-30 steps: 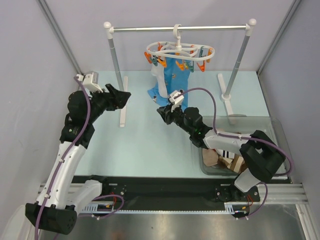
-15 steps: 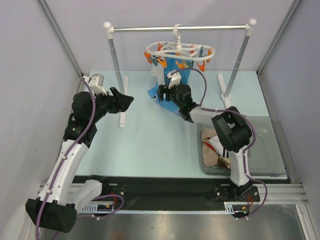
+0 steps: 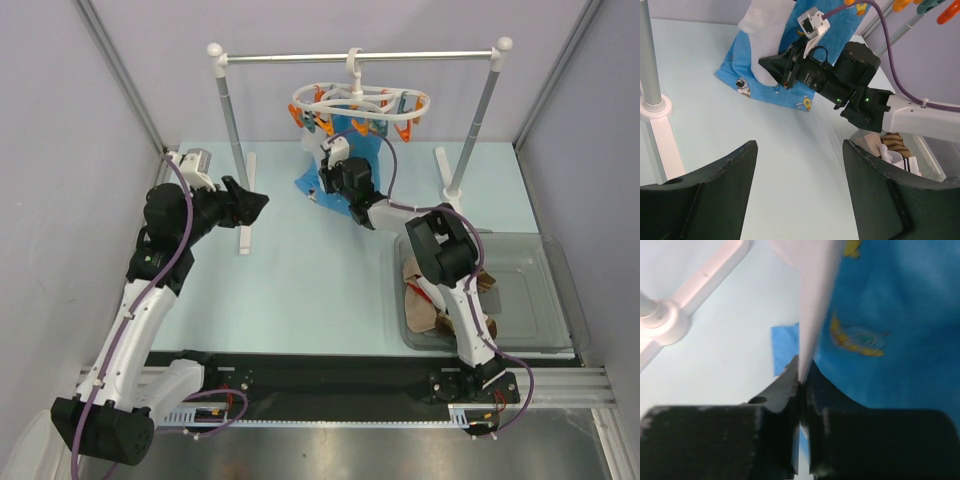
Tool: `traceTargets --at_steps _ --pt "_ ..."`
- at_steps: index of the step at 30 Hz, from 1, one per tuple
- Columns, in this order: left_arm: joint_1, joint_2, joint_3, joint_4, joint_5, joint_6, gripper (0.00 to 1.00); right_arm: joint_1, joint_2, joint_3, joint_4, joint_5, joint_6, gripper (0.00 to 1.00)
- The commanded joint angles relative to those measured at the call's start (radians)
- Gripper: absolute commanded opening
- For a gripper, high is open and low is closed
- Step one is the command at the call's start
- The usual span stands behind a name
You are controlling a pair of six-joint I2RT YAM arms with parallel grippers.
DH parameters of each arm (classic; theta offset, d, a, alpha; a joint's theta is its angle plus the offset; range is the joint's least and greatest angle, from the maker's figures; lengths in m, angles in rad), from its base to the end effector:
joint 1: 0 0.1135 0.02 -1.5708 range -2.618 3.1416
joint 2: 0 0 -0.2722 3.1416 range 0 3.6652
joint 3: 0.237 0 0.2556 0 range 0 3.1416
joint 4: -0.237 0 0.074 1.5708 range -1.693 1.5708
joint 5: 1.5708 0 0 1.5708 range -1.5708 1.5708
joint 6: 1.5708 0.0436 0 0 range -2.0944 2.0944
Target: Remove the socks clipped to the hanger
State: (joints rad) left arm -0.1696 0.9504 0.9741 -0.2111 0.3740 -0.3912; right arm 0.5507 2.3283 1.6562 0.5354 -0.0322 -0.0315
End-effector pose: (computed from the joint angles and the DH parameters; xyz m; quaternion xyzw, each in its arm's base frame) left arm 0.2154 -0.0531 0.3795 0.0342 0.7652 -0.3110 0.5626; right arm 0.4725 0.2918 0.1875 -0.2264 0.7189 0.1804 0.6319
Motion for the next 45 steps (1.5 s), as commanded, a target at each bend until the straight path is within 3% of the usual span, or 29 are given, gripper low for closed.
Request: traceTargets --at_steps 1,4,8,11,16,21,27,30,33,41,45 --pt "-0.001 -0.004 0.021 0.019 0.014 0.011 0.74 0.032 -0.113 -0.070 0.038 -0.054 -0.027 0.03" --pt "-0.001 -0.018 0.038 0.003 -0.018 0.025 0.74 0.052 -0.245 -0.215 0.060 -0.087 0.005 0.00" --pt "-0.001 -0.035 0.098 -0.109 -0.162 0.072 0.74 0.100 -0.435 -0.447 0.109 -0.167 0.027 0.00" --pt "-0.001 -0.038 0.150 -0.152 -0.173 0.098 0.74 0.144 -0.594 -0.591 0.107 -0.182 0.027 0.00" --pt "-0.002 -0.061 0.175 -0.139 -0.072 0.045 0.74 0.192 -0.872 -0.838 0.100 -0.137 0.088 0.00" --pt "-0.025 -0.042 0.175 -0.079 0.043 -0.023 0.73 0.201 -1.165 -0.981 0.037 -0.103 0.133 0.00" --pt "-0.186 0.000 0.127 0.116 0.085 -0.095 0.71 0.193 -1.368 -1.088 -0.061 -0.066 0.157 0.00" --pt "-0.237 0.049 0.149 0.148 0.055 -0.089 0.72 0.181 -1.400 -1.107 -0.107 -0.011 0.186 0.00" --pt "-0.238 0.057 0.106 0.280 0.059 -0.118 0.72 0.135 -1.428 -1.119 -0.115 -0.057 0.234 0.00" --pt "-0.237 0.206 0.063 0.567 0.153 -0.112 0.71 0.008 -1.336 -1.096 -0.055 -0.440 0.372 0.01" --pt "-0.235 0.278 0.069 0.683 0.200 -0.150 0.71 0.000 -1.258 -1.058 -0.025 -0.584 0.415 0.01"
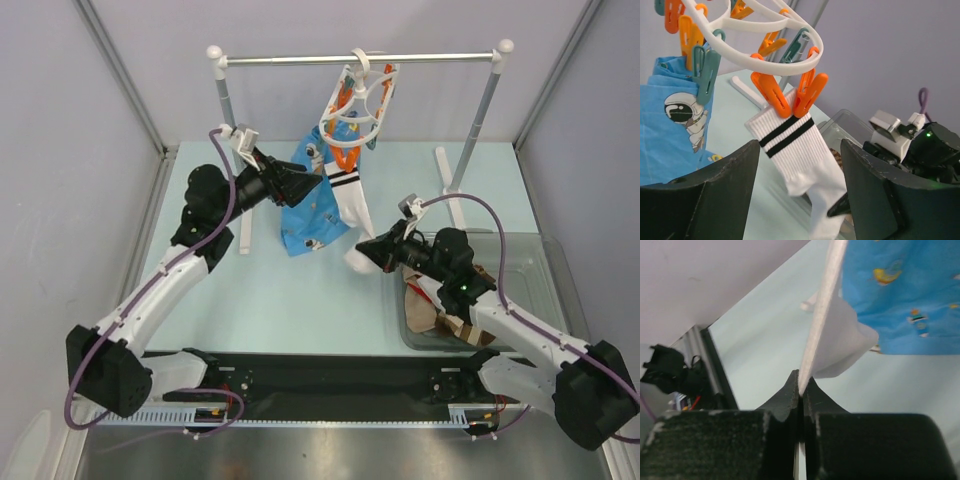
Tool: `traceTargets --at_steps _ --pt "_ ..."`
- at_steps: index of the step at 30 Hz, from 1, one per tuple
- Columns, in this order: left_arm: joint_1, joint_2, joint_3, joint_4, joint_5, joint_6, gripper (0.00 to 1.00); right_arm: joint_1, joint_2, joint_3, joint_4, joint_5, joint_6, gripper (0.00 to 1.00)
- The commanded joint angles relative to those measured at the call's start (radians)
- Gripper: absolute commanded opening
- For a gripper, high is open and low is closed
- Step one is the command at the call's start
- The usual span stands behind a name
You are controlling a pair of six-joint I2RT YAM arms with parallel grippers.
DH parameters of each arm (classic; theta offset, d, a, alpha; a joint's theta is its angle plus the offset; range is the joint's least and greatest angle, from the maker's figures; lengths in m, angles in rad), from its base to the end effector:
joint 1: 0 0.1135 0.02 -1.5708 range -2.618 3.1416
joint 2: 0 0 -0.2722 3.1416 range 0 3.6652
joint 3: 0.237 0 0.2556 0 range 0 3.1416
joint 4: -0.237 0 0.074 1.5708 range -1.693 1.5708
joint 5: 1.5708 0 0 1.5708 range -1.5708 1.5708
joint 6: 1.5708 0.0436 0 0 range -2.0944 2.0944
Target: Remove the socks clipped to the hanger
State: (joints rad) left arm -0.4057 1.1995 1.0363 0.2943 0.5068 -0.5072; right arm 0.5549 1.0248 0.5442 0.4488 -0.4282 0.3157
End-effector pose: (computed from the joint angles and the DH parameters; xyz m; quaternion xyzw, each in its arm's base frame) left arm 0.2556 -0.1328 0.4007 0.1559 0.6470 -0.4692 0.5805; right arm 0.1947 0.1420 0.2809 -0.2305 0.6792 0.4251 0.5521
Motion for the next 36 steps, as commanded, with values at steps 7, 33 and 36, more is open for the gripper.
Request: traceTargets --at_steps 7,33,36 --pt "0.045 0.149 0.022 0.334 0.148 -0.086 0.71 -0.035 0.164 0.076 0.203 -0.386 0.189 0.01" --pt "0.085 0.462 0.154 0.712 0.340 -0.361 0.72 -0.056 0.238 0.163 0.151 -0.544 0.175 0.02" --pt "0.085 0.479 0.175 0.721 0.338 -0.372 0.72 -0.056 0.245 0.166 0.160 -0.560 0.184 0.02"
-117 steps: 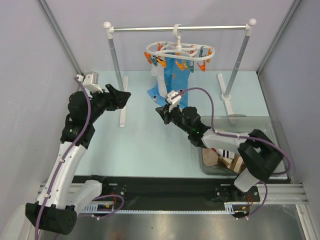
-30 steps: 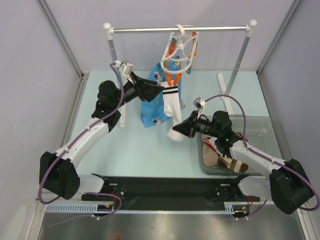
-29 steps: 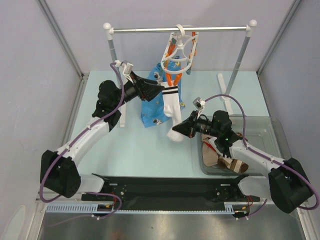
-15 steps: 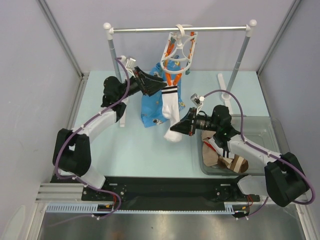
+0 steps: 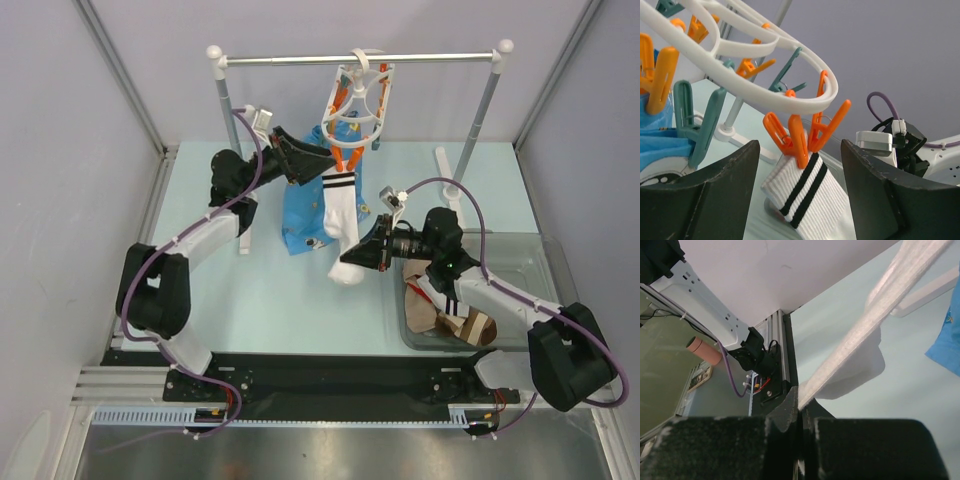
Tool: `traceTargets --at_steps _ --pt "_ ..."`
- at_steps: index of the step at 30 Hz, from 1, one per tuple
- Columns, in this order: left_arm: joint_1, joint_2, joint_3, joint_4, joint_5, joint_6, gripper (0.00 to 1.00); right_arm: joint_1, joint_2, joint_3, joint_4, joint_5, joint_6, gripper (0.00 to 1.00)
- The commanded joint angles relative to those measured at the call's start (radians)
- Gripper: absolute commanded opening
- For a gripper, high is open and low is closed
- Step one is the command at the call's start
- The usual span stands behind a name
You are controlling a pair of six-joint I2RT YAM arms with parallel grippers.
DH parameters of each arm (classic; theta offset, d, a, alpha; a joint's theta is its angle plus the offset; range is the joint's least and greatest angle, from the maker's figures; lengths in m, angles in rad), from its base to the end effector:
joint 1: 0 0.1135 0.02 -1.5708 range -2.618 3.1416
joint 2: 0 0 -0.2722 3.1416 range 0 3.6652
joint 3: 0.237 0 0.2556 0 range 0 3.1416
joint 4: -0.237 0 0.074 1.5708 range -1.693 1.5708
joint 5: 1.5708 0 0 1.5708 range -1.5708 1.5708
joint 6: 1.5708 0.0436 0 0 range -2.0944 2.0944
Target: Remove the socks clipped to the hanger
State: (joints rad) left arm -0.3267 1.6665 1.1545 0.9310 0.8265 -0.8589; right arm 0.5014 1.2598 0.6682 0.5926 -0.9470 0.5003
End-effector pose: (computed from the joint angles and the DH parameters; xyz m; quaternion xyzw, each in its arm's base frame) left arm 0.3558 -0.1544 0.3572 0.1938 0.5698 -0.6105 0.5149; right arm 0.2249 0.1636 0.2840 -0.3229 0.6288 0.5850 0.3975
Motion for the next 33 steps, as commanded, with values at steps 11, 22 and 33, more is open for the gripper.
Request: traceTargets --at_steps 11,22,33 --pt "0.005 0.075 0.085 0.172 0.045 -0.098 0.70 -0.003 0.012 0.045 -0.002 -0.044 -0.006 0.02" --pt "-0.011 0.121 0.139 0.193 0.040 -0.131 0.67 -0.003 0.000 0.048 -0.023 -0.044 -0.017 0.02" --pt "-0.014 0.131 0.140 0.212 0.033 -0.143 0.62 -0.003 -0.005 0.047 -0.040 -0.041 -0.025 0.02"
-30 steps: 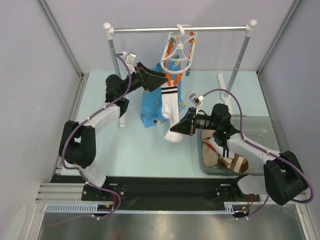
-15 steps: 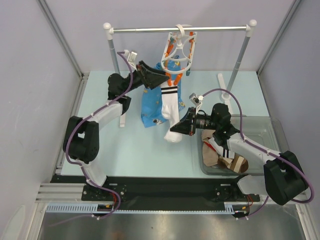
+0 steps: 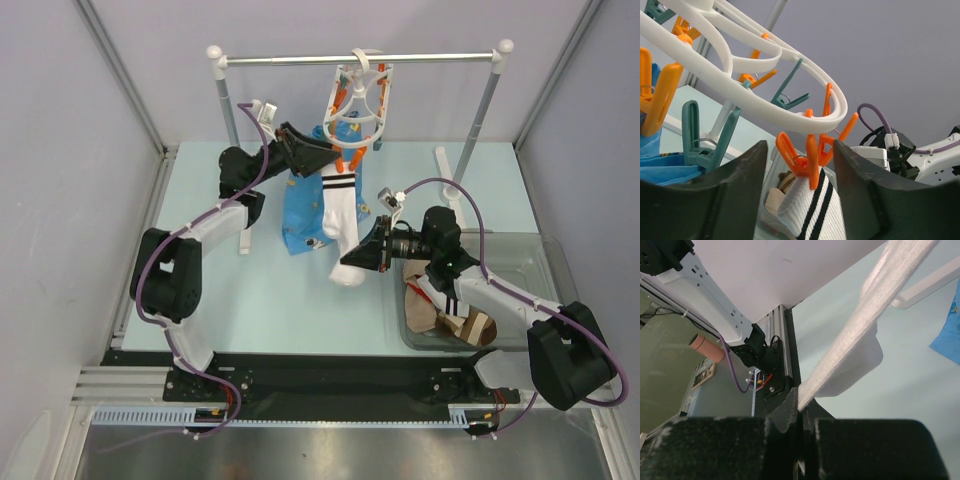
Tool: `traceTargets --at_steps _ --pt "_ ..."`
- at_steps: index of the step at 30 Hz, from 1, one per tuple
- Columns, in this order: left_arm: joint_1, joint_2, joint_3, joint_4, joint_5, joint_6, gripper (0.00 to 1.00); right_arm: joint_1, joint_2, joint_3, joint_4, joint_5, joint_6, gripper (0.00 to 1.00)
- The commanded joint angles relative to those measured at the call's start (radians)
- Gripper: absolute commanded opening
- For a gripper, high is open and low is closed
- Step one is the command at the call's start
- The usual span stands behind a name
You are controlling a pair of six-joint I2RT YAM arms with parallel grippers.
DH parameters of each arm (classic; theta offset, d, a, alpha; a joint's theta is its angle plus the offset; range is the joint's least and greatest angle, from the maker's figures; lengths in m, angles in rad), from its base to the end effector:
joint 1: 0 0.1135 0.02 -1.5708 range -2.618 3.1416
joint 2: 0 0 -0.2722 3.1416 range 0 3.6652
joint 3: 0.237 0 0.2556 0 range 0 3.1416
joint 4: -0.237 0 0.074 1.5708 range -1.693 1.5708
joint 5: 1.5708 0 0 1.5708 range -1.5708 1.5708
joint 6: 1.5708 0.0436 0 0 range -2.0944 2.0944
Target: Remove the socks clipped to the hanger
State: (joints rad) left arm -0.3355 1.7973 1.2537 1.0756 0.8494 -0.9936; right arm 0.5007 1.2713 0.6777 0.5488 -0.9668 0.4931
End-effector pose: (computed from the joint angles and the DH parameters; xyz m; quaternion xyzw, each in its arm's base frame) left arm 0.3796 -0.1670 0.3537 0.1924 0.5436 -0.6488 0.4965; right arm 0.2265 0.1649 0.2799 -0.3236 0.6387 0.5870 0.3778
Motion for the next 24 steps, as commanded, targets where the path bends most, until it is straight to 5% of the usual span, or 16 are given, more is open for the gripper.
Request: traceTargets --at_steps 1,3,11,17,21,24 --pt "-0.005 0.004 0.042 0.072 0.010 -0.017 0.58 -0.002 -0.018 0.037 0.002 -0.021 -0.019 0.02" --pt "-0.007 0.013 0.053 0.086 0.011 -0.030 0.53 -0.001 -0.018 0.039 -0.001 -0.020 -0.022 0.02" --pt "-0.010 0.033 0.070 0.129 0.013 -0.089 0.01 -0.002 -0.015 0.037 -0.015 -0.010 -0.030 0.02" --pt "-0.010 0.033 0.069 0.110 0.010 -0.085 0.00 -0.002 -0.024 0.034 -0.035 0.025 -0.033 0.02" --pt "-0.010 0.031 0.066 0.098 0.014 -0.076 0.02 -0.004 -0.075 0.065 -0.177 0.192 -0.044 0.01" --pt "-0.008 0.019 0.047 0.060 0.001 -0.062 0.23 -0.007 -0.134 0.124 -0.359 0.365 -0.070 0.02"
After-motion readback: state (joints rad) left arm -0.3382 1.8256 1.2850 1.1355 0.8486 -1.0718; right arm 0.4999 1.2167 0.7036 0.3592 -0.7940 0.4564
